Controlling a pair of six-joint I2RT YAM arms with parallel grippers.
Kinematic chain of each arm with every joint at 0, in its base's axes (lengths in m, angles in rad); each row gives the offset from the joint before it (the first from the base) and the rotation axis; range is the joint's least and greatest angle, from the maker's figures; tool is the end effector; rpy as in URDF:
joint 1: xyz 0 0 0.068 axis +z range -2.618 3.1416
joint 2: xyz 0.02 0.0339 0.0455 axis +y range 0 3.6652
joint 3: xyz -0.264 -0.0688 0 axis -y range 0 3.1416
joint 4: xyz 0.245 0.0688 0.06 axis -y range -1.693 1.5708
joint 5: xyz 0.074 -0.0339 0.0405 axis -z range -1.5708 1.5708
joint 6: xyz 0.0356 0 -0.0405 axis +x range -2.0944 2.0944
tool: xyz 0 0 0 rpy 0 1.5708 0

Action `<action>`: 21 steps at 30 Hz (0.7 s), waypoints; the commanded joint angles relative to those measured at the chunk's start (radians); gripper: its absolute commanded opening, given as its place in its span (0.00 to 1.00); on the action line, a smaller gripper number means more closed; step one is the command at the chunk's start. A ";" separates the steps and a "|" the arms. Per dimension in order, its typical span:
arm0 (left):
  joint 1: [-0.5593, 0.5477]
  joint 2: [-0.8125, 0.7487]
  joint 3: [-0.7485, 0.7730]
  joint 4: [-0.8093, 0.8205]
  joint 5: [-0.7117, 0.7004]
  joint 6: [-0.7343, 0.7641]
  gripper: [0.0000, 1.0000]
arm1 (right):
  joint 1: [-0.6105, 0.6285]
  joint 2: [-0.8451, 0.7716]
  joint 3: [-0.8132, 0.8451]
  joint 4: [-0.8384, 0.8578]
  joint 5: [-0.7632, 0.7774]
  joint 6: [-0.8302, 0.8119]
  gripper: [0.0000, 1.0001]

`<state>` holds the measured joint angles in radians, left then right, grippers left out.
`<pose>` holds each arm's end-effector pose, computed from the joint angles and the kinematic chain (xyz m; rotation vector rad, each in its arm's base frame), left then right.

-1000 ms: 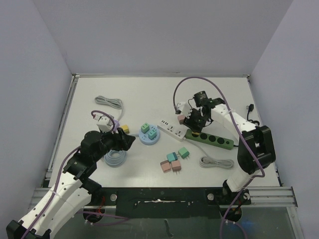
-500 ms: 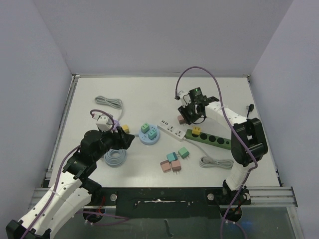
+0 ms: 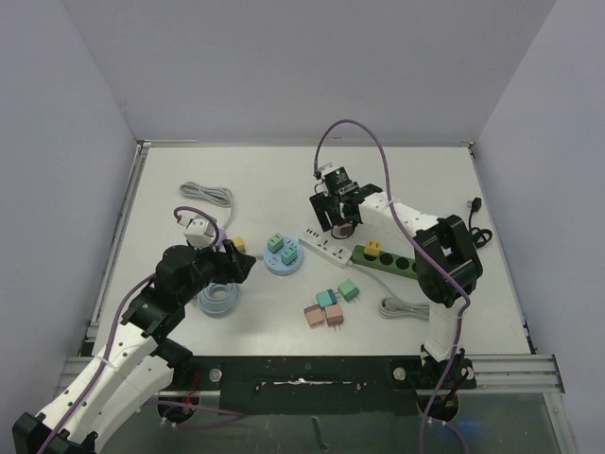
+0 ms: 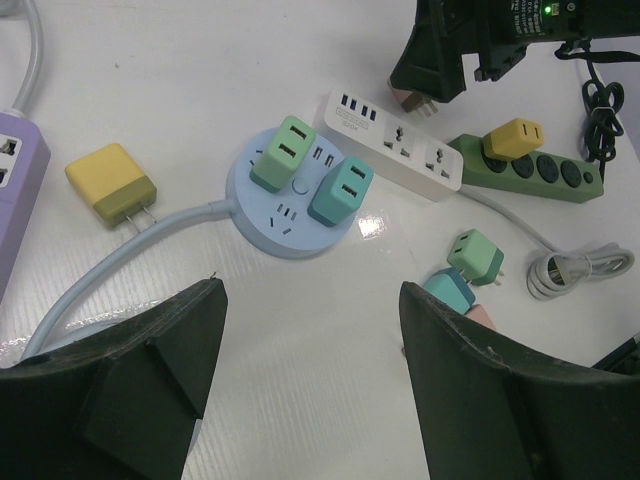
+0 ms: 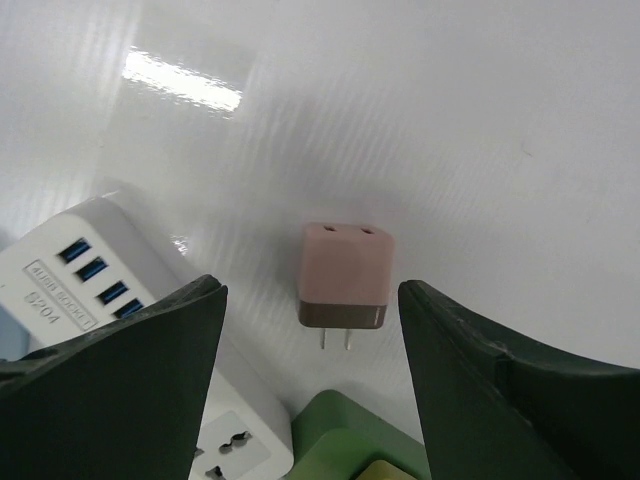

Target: Insert the plug

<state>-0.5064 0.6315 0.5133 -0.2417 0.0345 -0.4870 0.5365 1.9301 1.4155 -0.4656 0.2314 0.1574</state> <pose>0.1392 -0.0786 0.2615 0.0431 1.9935 -0.6879 0.3618 0.2057 0.2020 -0.3859 2.4826 -0.0147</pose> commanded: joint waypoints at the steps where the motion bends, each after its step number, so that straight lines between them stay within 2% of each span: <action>1: 0.005 -0.005 0.031 0.055 0.009 -0.012 0.68 | -0.017 -0.003 0.007 0.021 0.113 0.092 0.71; 10: 0.005 0.011 0.031 0.071 0.026 -0.038 0.68 | -0.044 0.071 0.035 -0.018 -0.031 0.143 0.64; 17: 0.004 0.023 0.034 0.073 0.034 -0.059 0.68 | -0.056 0.061 0.020 0.013 -0.045 0.181 0.43; 21: 0.004 0.043 0.046 0.085 0.051 -0.072 0.68 | -0.050 -0.015 -0.042 0.091 -0.019 0.248 0.35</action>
<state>-0.5068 0.6613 0.5133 -0.2287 0.0605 -0.5407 0.4896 2.0201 1.4124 -0.4686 0.1970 0.3271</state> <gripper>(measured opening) 0.677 0.455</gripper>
